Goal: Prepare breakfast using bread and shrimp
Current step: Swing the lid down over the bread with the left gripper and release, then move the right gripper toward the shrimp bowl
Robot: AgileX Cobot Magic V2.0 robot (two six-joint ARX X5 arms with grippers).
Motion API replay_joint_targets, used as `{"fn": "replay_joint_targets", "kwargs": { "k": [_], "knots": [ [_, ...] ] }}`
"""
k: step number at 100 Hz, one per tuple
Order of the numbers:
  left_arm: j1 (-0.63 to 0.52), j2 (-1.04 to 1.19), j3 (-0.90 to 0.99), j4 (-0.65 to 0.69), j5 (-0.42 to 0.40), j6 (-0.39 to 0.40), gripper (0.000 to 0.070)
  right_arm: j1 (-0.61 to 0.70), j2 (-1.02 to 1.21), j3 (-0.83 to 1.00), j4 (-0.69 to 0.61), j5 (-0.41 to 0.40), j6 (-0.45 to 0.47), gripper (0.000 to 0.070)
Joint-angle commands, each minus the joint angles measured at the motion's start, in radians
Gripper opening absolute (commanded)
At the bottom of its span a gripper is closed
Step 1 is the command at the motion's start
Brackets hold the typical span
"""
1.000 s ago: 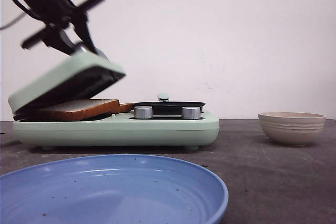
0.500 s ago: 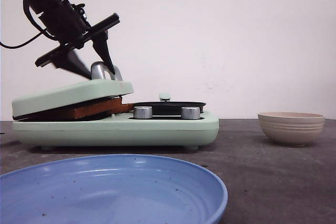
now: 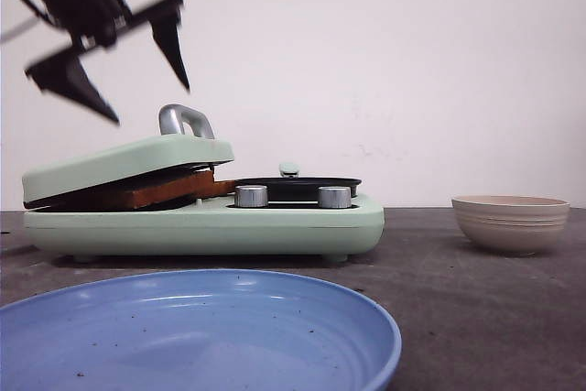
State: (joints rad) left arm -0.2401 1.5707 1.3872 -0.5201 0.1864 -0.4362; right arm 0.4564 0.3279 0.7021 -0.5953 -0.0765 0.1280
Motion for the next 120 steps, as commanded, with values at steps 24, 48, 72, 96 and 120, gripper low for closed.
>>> {"fn": "replay_joint_targets", "kwargs": {
  "k": [24,48,72,96,120],
  "knots": [
    [-0.059,-0.249,0.014,-0.064,-0.027,0.035,0.0287,0.003,0.004,0.002,-0.021,-0.002,0.003,0.0000],
    [-0.181,-0.452,0.014,-0.148,-0.052,0.062,0.0021,0.003,0.004,-0.011,-0.042,-0.002,0.003,0.0000],
    [-0.293,-0.633,0.014,-0.275,-0.219,0.126,0.0009,0.003,0.004,-0.011,-0.033,-0.001,0.004,0.0000],
    [-0.295,-0.784,0.014,-0.356,-0.273,0.164,0.0009,0.003,0.068,-0.011,0.034,0.051,0.105,0.0000],
    [-0.295,-0.864,0.014,-0.439,-0.273,0.200,0.0010,-0.025,0.290,0.047,0.086,0.024,0.217,0.0000]
  ]
}}
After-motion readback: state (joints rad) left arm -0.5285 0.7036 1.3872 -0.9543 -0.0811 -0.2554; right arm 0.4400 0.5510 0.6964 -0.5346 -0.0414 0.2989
